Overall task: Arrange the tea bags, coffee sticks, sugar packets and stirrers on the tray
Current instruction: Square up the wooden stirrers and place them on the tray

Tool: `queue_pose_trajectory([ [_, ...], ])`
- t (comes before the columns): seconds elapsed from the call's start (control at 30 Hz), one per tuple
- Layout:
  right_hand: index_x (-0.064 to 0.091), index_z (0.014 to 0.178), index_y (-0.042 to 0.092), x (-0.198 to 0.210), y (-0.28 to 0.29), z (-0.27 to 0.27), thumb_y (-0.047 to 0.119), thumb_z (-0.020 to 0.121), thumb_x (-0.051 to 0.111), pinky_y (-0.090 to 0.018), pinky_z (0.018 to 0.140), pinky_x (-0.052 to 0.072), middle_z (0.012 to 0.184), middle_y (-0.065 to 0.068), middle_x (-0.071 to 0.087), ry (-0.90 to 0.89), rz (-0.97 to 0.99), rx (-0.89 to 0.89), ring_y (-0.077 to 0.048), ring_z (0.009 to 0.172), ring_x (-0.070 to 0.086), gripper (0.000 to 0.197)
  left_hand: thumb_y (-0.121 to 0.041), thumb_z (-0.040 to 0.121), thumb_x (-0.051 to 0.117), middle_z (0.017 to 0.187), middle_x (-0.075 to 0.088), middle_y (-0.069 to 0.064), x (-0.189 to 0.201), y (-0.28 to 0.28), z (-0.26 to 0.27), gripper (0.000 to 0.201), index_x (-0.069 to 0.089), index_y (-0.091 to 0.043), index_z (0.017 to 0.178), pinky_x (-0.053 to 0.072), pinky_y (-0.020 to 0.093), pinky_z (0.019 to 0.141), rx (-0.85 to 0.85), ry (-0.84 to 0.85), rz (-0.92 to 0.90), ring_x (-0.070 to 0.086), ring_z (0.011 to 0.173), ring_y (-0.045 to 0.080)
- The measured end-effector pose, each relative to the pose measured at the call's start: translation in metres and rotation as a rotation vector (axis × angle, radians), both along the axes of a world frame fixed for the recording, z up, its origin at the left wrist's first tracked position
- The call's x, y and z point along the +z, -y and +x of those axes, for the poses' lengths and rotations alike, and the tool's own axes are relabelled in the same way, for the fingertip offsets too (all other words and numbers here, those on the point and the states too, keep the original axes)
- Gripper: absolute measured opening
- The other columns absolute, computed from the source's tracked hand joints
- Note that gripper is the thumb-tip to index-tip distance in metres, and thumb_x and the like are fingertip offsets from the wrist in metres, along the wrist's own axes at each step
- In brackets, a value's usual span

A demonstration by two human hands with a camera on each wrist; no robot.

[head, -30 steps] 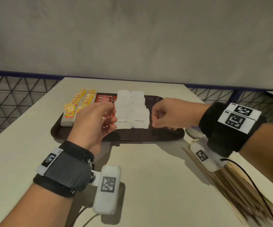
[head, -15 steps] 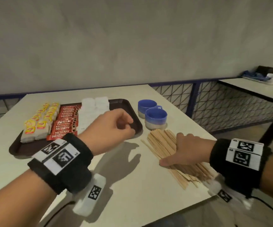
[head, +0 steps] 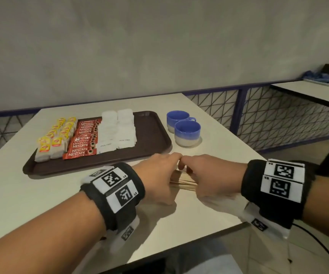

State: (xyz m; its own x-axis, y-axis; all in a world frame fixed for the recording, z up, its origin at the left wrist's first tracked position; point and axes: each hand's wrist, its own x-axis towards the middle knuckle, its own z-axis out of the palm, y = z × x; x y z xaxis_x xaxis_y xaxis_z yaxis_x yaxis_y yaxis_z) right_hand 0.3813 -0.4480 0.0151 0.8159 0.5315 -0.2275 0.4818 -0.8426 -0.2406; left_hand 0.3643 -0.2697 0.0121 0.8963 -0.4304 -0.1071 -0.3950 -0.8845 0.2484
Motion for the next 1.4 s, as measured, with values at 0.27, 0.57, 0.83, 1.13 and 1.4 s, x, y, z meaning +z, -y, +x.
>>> queue_pose_trajectory([
  [0.27,0.056,0.124,0.025,-0.002,-0.038,0.007,0.019,0.081,0.077,-0.037,0.091,0.058,0.11,0.002,0.067,-0.055,-0.063,0.044,-0.017,0.095,0.064,0.048,-0.044,0.074,0.08,0.109,0.069,-0.006,0.0,-0.031,-0.003,0.058,0.054,-0.03,0.124,0.051,0.03,0.079,0.08,-0.009,0.158,0.06,0.088,0.015],
  [0.57,0.065,0.103,0.02,-0.009,-0.084,0.002,0.023,0.082,0.073,-0.039,0.075,0.058,0.089,0.0,0.065,0.071,-0.105,0.148,-0.019,0.079,0.062,0.023,-0.037,0.077,0.073,0.073,0.053,-0.004,-0.005,-0.064,-0.022,0.033,0.045,-0.024,0.068,0.033,0.028,0.054,0.226,-0.035,0.205,0.051,0.064,0.016],
  [0.83,0.067,0.108,0.019,-0.01,-0.098,-0.002,0.023,0.081,0.075,-0.038,0.075,0.059,0.09,-0.003,0.067,0.118,-0.129,0.168,-0.019,0.077,0.063,0.028,-0.035,0.076,0.074,0.08,0.06,-0.001,-0.007,-0.071,-0.025,0.023,0.056,-0.023,0.084,0.04,0.028,0.057,0.232,-0.015,0.195,0.059,0.072,0.019],
  [1.13,0.065,0.098,0.015,-0.002,-0.108,-0.007,0.019,0.085,0.07,-0.034,0.069,0.055,0.08,-0.003,0.061,0.185,-0.209,0.231,-0.024,0.074,0.062,0.014,-0.04,0.093,0.062,0.085,0.059,0.002,-0.005,-0.074,-0.032,0.02,0.057,-0.021,0.092,0.041,0.03,0.065,0.158,0.04,0.256,0.057,0.077,0.024],
  [1.4,0.066,0.111,0.022,0.001,-0.108,-0.006,0.022,0.083,0.074,-0.039,0.079,0.062,0.087,0.001,0.067,0.043,-0.234,0.179,-0.019,0.079,0.066,0.029,-0.035,0.073,0.075,0.08,0.06,-0.001,-0.007,-0.076,-0.036,0.025,0.059,-0.022,0.086,0.038,0.026,0.053,0.268,0.007,0.198,0.059,0.07,0.018],
])
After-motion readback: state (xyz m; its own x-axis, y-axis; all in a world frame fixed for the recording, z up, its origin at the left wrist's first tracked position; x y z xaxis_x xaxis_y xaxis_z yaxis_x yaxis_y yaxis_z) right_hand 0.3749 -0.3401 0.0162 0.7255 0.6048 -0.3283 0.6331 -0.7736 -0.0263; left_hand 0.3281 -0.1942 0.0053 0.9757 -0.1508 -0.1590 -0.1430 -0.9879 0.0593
